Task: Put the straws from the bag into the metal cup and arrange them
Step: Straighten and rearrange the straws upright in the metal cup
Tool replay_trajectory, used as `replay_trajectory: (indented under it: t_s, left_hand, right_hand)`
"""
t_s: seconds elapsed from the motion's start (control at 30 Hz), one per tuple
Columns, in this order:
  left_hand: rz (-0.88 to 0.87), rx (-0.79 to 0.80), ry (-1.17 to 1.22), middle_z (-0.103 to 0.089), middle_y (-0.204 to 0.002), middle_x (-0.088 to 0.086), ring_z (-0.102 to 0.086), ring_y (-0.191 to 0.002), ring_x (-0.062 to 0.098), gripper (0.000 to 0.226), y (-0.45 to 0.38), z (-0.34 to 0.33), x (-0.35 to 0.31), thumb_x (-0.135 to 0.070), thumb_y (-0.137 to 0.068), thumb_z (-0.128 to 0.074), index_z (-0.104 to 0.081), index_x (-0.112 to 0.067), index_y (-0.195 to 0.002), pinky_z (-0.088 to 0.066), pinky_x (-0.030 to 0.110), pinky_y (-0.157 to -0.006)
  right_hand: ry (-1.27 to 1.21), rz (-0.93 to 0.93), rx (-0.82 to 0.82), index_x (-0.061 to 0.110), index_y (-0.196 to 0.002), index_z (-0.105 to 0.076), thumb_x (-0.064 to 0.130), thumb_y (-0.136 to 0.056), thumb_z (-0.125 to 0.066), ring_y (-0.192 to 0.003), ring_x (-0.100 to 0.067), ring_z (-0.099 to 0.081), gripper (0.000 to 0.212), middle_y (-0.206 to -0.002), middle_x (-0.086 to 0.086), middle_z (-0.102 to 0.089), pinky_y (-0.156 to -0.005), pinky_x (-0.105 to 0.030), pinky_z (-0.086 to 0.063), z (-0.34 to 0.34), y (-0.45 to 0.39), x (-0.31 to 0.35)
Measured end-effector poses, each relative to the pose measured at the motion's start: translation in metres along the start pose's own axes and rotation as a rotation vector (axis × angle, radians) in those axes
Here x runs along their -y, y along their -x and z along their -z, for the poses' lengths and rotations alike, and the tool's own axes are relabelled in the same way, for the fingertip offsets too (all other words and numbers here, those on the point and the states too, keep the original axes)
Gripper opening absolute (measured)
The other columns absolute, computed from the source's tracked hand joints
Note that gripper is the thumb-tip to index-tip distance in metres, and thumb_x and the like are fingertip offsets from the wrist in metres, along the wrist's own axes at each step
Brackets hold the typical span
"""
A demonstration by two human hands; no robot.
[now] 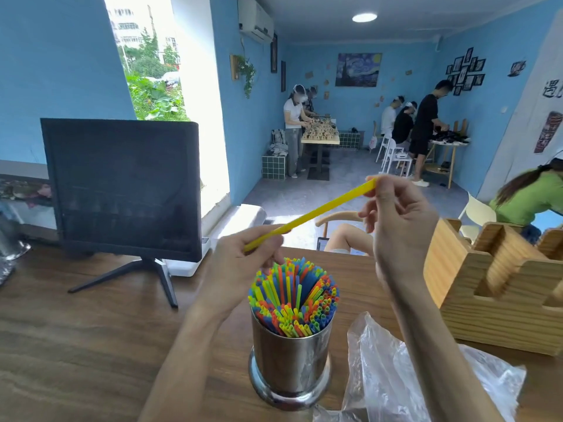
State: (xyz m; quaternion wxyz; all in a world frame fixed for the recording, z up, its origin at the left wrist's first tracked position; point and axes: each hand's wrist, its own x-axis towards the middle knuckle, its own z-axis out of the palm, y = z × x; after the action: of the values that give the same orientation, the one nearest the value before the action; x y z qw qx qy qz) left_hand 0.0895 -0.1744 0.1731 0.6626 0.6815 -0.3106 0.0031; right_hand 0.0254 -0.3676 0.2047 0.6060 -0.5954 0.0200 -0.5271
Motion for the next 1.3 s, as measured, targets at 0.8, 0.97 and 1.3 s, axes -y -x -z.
replay_trajectory:
  t_s: [0.8, 0.97, 1.3]
  left_hand:
    - [0.021, 0.176, -0.509, -0.065, -0.072, -0.009, -0.055, -0.067, 0.008, 0.016, 0.0, 0.005, 0.023, -0.045, -0.09, -0.072, -0.077, -0.031, -0.085, -0.051, 0.037, -0.067]
    - [-0.008, 0.139, -0.569, -0.061, -0.098, -0.017, -0.057, -0.093, 0.001, 0.023, -0.001, 0.006, 0.02, -0.04, -0.083, -0.079, -0.071, -0.043, -0.105, -0.049, 0.023, -0.078]
    - [-0.058, 0.159, -0.593, -0.066, -0.118, -0.027, -0.05, -0.12, -0.009, 0.02, 0.008, -0.003, 0.03, -0.041, -0.097, -0.063, -0.076, -0.042, -0.111, -0.046, 0.025, -0.1]
  right_hand:
    - [0.591, -0.358, 0.752, 0.021, -0.076, -0.077, 0.039, -0.092, -0.073, -0.057, 0.001, -0.062, 0.024, -0.067, 0.004, -0.074, -0.057, -0.026, -0.049, -0.002, 0.016, -0.081]
    - [0.561, -0.293, 0.656, 0.024, -0.076, -0.079, 0.042, -0.086, -0.079, -0.065, 0.002, -0.065, 0.02, -0.066, 0.011, -0.073, -0.061, -0.017, -0.05, -0.002, 0.01, -0.067]
    - [0.43, -0.13, 0.376, 0.025, -0.085, -0.078, 0.043, -0.089, -0.074, -0.057, 0.001, -0.056, 0.018, -0.071, 0.006, -0.072, -0.054, -0.016, -0.045, 0.009, -0.017, -0.029]
